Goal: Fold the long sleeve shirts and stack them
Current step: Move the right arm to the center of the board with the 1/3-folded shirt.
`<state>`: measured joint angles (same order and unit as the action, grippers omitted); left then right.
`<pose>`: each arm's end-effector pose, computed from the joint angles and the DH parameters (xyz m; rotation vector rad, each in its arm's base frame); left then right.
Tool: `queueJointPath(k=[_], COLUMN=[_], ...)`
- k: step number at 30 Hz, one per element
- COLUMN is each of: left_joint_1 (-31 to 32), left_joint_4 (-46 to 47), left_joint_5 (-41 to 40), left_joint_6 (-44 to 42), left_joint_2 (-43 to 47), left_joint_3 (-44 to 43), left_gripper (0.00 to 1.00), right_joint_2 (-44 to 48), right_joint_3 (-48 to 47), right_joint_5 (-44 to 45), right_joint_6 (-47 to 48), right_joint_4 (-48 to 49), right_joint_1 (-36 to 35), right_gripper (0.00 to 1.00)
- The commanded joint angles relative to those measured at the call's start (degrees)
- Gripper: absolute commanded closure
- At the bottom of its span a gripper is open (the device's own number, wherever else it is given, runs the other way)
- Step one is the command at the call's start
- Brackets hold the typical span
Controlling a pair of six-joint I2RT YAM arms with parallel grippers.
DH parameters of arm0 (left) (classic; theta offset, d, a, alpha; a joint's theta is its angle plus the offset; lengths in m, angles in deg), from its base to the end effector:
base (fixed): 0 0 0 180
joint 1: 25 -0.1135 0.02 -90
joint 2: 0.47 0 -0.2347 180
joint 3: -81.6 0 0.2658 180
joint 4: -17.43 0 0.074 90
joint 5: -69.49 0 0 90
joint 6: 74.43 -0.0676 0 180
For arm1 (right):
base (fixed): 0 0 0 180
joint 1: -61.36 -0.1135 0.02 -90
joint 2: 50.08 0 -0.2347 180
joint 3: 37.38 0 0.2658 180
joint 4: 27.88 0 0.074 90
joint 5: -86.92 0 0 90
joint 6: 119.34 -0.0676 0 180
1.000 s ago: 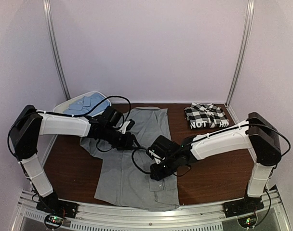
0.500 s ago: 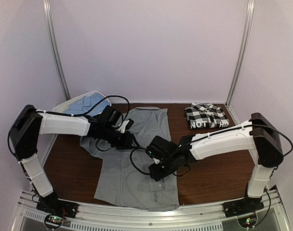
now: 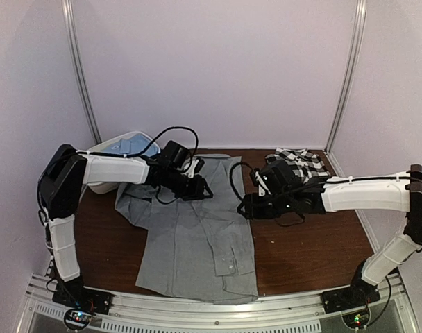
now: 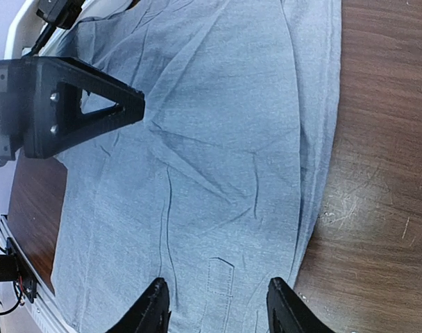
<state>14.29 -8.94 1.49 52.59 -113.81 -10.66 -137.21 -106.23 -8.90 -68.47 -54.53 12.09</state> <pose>0.3349 -0.3067 0.1327 0.2481 2.5943 -1.0223 0.2301 0.2778 0.1648 -0.2759 2.5078 0.8216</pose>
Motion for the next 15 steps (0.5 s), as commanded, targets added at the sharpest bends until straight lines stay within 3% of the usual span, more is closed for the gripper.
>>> queueJointPath(k=[1,9,15], left_joint_1=[-2.1,-4.3,-4.6], left_joint_4=[1.6,-0.6,-3.2], left_joint_5=[-3.0,-4.4,-5.1], left_joint_6=[-0.8,-2.7,-3.2], left_joint_2=[-5.5,-15.1,-16.6], left_joint_3=[-4.3,-12.6,-15.8], left_gripper=[0.61,0.62,0.62], right_joint_2=[1.4,-0.1,-4.1], right_joint_3=[2.5,5.2,4.1], right_joint_5=[-3.7,-8.9,-11.6], right_joint_6=[-2.2,-3.2,-1.7], right_joint_4=[6.5,11.2,11.4], right_joint_1=[1.1,0.8,-2.5], right_gripper=[0.50,0.50,0.50])
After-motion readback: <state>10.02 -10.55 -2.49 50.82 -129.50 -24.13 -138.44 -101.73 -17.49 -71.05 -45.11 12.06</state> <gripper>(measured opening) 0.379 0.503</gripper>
